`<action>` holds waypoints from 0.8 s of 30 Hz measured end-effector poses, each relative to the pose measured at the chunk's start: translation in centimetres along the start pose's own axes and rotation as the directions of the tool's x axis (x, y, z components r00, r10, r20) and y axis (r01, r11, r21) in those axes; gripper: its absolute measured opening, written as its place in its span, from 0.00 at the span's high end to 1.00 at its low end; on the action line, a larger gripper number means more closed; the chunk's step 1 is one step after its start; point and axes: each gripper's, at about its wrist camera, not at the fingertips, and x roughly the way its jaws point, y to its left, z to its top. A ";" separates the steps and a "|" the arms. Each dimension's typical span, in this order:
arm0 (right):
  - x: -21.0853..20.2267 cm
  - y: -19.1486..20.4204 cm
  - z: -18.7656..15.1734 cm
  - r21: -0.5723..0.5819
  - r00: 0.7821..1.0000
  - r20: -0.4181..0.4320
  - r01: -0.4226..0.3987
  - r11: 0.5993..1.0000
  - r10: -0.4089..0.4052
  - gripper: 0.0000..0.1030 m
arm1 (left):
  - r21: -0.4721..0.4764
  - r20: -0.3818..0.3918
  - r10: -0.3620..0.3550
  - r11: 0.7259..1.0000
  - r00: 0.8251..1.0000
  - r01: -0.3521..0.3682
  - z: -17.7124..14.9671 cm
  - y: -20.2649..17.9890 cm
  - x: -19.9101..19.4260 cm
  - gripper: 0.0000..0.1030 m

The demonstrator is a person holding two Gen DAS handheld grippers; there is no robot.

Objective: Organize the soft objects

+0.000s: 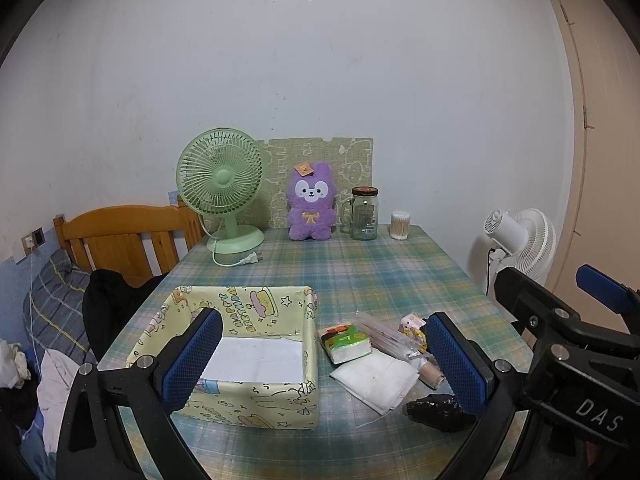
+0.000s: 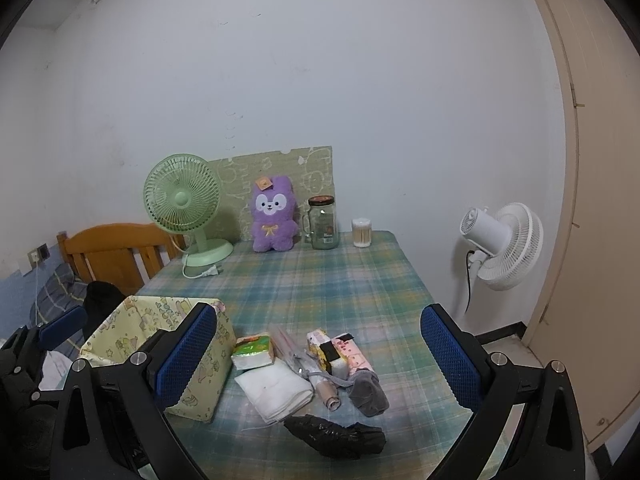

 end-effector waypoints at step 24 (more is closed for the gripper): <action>2.9 -0.3 -4.3 -0.027 0.997 -0.076 -0.024 0.999 0.022 0.02 | 0.000 -0.057 -0.023 1.000 0.998 0.023 -3.5 -1.4 2.5 0.04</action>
